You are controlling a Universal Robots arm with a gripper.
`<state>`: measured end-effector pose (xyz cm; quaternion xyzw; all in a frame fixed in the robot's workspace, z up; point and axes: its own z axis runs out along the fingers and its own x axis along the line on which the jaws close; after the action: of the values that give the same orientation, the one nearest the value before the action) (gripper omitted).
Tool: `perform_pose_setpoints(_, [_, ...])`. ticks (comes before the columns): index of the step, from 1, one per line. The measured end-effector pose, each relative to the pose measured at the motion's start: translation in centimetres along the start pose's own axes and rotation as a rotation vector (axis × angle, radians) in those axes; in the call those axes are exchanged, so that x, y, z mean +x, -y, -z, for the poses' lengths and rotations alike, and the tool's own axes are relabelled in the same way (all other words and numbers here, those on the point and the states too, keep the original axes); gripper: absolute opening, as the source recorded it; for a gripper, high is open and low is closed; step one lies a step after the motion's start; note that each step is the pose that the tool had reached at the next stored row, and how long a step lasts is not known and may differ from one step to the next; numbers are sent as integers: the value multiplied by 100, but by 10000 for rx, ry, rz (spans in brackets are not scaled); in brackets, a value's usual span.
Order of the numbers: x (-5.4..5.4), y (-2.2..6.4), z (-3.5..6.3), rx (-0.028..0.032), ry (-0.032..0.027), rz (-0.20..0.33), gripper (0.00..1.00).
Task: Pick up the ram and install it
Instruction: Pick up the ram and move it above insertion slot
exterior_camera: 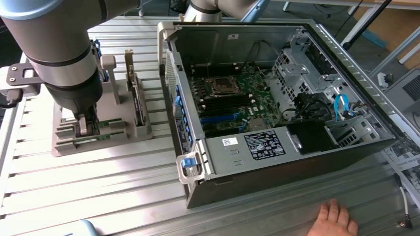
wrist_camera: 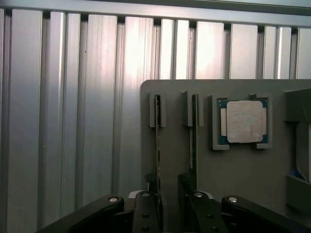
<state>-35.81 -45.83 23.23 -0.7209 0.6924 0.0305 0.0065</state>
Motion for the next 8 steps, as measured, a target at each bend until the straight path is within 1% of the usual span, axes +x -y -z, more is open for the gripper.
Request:
perform_pose_setpoints(5, [7, 1, -37, 1, 0, 0, 31])
perform_pose_setpoints(8, [7, 1, -42, 0, 0, -1, 31])
